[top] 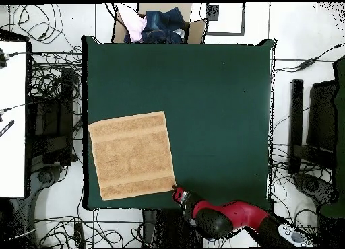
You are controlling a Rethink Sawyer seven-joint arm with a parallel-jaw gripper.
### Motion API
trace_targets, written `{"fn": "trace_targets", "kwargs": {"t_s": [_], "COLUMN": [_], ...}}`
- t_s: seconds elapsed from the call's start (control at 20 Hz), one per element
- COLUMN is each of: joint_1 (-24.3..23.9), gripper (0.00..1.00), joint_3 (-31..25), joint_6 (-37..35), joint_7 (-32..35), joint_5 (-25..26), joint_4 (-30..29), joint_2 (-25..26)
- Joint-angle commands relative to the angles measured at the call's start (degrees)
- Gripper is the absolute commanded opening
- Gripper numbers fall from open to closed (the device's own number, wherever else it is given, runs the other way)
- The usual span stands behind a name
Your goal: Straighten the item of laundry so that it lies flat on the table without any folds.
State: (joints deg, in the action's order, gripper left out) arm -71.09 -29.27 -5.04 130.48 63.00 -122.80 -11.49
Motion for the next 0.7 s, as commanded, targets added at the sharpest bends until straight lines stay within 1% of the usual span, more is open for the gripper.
{"fn": "trace_targets", "kwargs": {"t_s": [0.05,0.25,0.45,0.6,0.7], "joint_1": [-4.1,-5.2,-4.6,-4.0,-2.9], "gripper": [0.00,0.00,0.00,0.00,0.00], "joint_3": [-4.0,-3.9,-3.3,-2.4,-1.3], "joint_6": [-17.8,-18.9,-19.0,-17.8,-15.7], "joint_7": [-23.4,-26.6,-28.2,-28.2,-26.2], "joint_5": [0.1,-0.7,-2.0,-2.3,-2.2], "joint_4": [7.1,7.2,7.5,7.7,7.8], "joint_2": [1.9,2.3,2.1,2.3,2.0]}}
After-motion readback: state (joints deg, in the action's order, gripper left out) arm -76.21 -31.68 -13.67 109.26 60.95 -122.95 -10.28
